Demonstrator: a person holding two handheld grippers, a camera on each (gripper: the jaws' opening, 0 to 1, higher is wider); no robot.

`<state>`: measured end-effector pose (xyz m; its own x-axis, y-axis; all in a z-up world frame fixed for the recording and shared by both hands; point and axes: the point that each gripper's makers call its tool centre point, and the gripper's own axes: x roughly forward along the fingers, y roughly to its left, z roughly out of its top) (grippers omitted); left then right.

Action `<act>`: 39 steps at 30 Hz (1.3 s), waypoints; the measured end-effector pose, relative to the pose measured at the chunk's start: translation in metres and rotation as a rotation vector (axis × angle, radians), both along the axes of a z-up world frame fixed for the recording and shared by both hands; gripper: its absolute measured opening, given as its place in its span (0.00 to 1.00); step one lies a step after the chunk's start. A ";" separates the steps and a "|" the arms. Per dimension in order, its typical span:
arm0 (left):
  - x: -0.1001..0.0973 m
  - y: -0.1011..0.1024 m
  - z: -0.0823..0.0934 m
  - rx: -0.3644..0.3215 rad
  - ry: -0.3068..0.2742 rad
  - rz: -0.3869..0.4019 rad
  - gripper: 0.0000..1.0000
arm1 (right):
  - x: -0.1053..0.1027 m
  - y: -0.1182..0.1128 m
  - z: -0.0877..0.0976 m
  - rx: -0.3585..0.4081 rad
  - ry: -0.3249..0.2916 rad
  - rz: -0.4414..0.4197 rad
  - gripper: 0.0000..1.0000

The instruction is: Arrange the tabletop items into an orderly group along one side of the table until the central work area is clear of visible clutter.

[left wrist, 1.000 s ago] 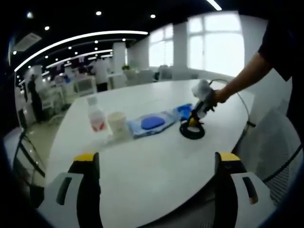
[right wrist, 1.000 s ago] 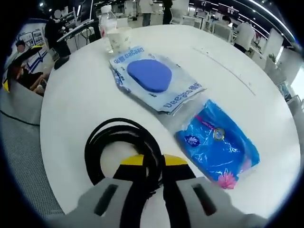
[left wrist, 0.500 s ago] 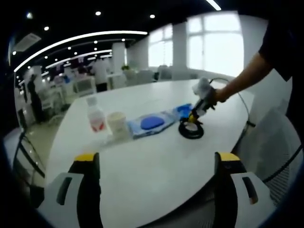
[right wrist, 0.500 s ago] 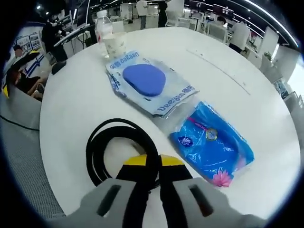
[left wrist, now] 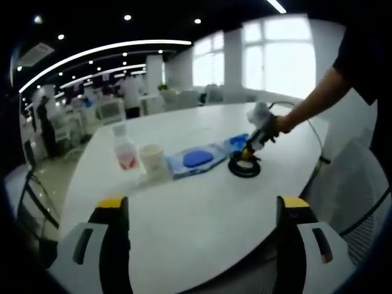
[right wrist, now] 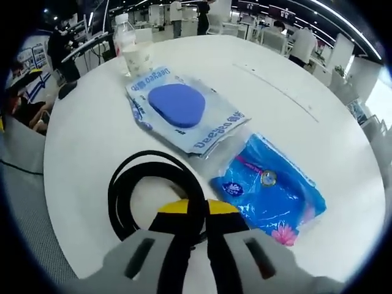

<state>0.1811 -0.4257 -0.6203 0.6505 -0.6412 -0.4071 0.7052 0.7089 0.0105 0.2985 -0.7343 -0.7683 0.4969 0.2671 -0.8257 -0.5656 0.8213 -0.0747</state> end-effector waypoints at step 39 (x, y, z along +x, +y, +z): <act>-0.003 -0.003 0.001 0.003 -0.008 -0.020 0.97 | -0.015 0.017 0.048 0.062 -0.168 -0.062 0.30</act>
